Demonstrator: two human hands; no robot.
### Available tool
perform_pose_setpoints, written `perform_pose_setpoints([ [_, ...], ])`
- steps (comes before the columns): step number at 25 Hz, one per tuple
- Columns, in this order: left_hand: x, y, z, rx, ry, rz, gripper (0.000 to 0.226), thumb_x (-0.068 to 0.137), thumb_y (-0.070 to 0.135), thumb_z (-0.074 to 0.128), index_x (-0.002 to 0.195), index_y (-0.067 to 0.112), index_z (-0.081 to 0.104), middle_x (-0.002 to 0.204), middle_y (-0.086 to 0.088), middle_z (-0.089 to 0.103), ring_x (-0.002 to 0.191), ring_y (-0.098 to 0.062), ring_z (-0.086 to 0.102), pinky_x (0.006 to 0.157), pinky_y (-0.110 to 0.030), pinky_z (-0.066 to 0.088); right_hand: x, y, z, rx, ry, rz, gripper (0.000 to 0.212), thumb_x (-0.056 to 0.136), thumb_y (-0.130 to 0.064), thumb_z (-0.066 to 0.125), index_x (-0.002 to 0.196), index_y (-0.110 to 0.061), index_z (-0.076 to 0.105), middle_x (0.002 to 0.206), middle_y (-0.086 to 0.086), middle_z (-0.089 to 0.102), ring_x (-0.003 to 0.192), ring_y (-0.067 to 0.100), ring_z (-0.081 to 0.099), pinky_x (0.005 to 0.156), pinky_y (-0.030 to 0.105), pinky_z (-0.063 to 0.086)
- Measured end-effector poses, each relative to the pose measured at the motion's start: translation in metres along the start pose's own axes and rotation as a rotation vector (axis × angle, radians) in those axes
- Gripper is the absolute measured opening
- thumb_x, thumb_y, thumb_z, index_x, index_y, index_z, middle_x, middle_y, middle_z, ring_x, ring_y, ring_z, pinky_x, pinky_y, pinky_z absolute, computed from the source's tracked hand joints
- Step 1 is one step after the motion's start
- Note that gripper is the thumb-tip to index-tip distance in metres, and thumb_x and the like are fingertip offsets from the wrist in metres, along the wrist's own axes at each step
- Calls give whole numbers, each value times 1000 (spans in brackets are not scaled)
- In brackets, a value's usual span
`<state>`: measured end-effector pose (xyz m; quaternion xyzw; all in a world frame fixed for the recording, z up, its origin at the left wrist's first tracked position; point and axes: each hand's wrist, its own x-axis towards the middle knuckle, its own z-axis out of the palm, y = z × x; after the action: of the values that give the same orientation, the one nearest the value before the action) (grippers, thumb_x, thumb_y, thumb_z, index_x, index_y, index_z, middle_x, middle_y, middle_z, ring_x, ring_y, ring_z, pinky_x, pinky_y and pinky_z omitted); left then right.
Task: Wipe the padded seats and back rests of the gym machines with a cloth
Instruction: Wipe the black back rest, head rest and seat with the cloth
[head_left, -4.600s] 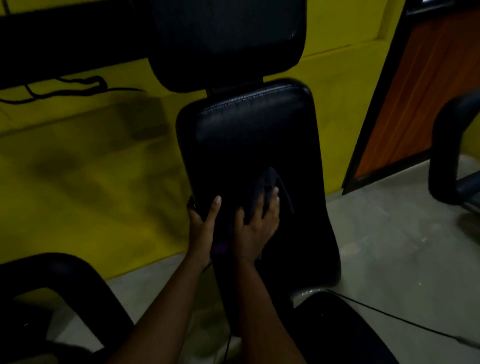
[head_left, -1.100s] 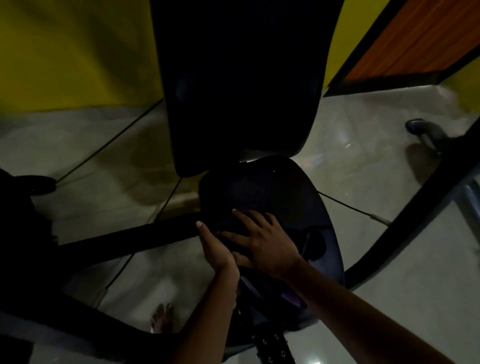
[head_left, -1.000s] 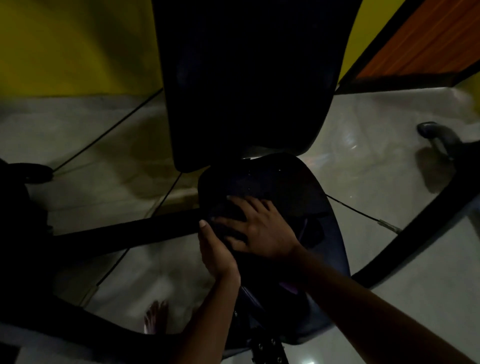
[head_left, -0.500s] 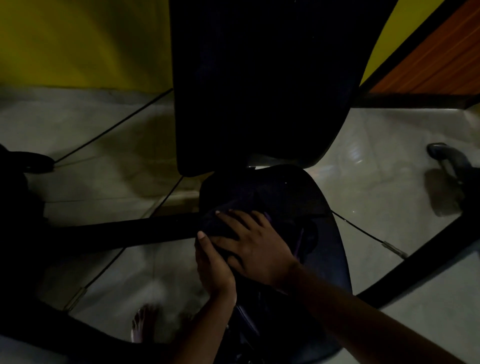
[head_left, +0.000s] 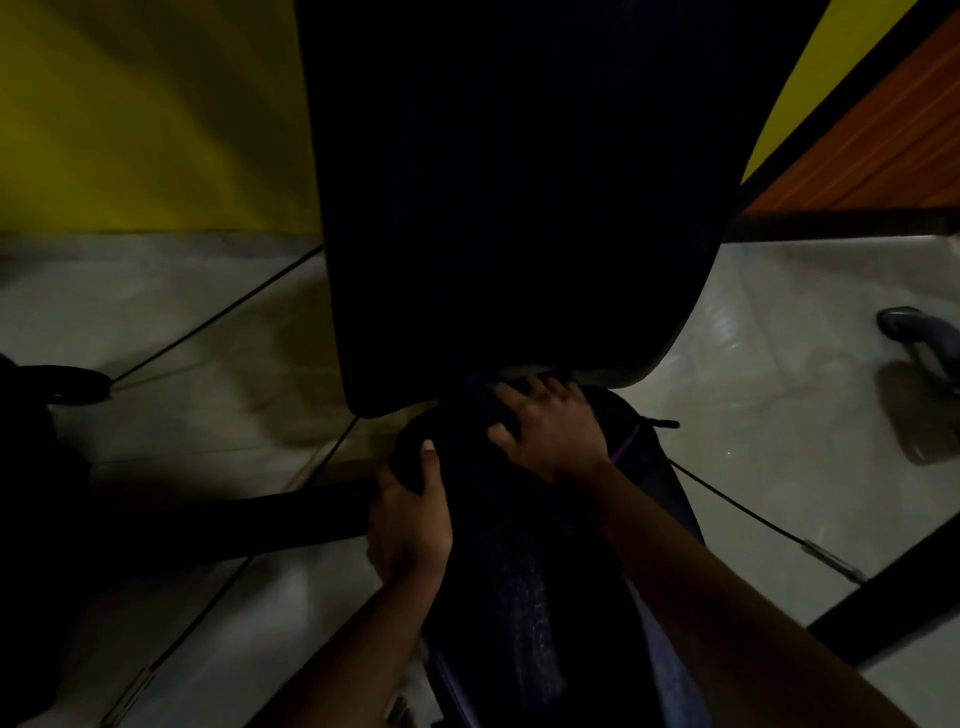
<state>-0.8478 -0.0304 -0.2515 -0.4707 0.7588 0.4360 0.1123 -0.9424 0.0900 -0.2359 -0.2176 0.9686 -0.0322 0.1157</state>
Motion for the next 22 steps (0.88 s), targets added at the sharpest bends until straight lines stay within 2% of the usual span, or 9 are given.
perform_pose_setpoints([
  [3, 4, -1, 1, 39, 16, -9, 65, 91, 60, 30, 136, 15, 40, 130, -20, 53, 117, -40, 51, 91, -46, 41, 10, -31, 5, -24, 4, -163, 60, 81, -50, 22, 127, -29, 54, 110, 17, 63, 97, 35, 60, 86, 40, 42],
  [4, 6, -1, 2, 43, 20, -14, 65, 91, 60, 30, 136, 15, 40, 130, -21, 53, 117, -40, 51, 91, -46, 41, 16, -40, 4, -15, 3, -225, 53, 85, -49, 27, 128, -30, 52, 114, 16, 62, 100, 34, 59, 87, 40, 41],
  [6, 7, -3, 2, 50, 29, -2, 65, 90, 61, 29, 136, 15, 41, 128, -22, 54, 115, -41, 52, 91, -47, 43, 26, -39, 0, 7, -120, -248, 53, 89, -54, 30, 135, -32, 43, 127, 14, 55, 114, 31, 53, 93, 38, 37],
  [9, 6, -4, 1, 43, 43, 15, 67, 91, 60, 31, 133, 9, 43, 126, -24, 54, 114, -42, 52, 91, -48, 43, 26, -8, -5, 16, -170, -90, 54, 90, -55, 36, 137, -29, 39, 134, 13, 51, 121, 29, 49, 97, 36, 36],
  [12, 7, -2, 1, 36, 36, 16, 67, 91, 59, 33, 133, 8, 43, 129, -25, 52, 115, -43, 51, 92, -48, 42, 15, 28, -4, 11, -141, 45, 55, 90, -54, 41, 138, -28, 38, 138, 10, 47, 126, 29, 42, 102, 38, 30],
  [16, 7, -2, 1, 35, 21, 31, 67, 91, 59, 33, 135, 9, 43, 131, -23, 51, 118, -43, 49, 93, -48, 40, -10, 50, -4, 9, -95, 258, 55, 91, -52, 40, 138, -26, 35, 136, 11, 43, 124, 32, 40, 96, 41, 32],
  [19, 7, -2, -1, 56, 15, 28, 67, 91, 59, 32, 135, 10, 43, 130, -24, 51, 118, -43, 49, 94, -48, 39, -28, 31, -6, 51, -70, 489, 54, 92, -49, 36, 141, -27, 30, 140, 13, 38, 124, 35, 35, 96, 44, 32],
  [21, 8, -4, 0, 41, 3, 45, 67, 91, 60, 31, 135, 11, 43, 130, -23, 52, 117, -42, 50, 93, -47, 40, -43, -6, -5, 42, -41, 516, 53, 92, -45, 36, 142, -28, 32, 143, 15, 37, 123, 37, 38, 97, 47, 32],
  [22, 9, -5, 0, 27, 1, 48, 66, 91, 59, 31, 135, 11, 45, 130, -22, 53, 117, -42, 51, 93, -45, 40, -53, -29, -4, 29, 27, 469, 52, 89, -44, 37, 138, -28, 41, 137, 16, 45, 116, 38, 46, 92, 47, 37],
])
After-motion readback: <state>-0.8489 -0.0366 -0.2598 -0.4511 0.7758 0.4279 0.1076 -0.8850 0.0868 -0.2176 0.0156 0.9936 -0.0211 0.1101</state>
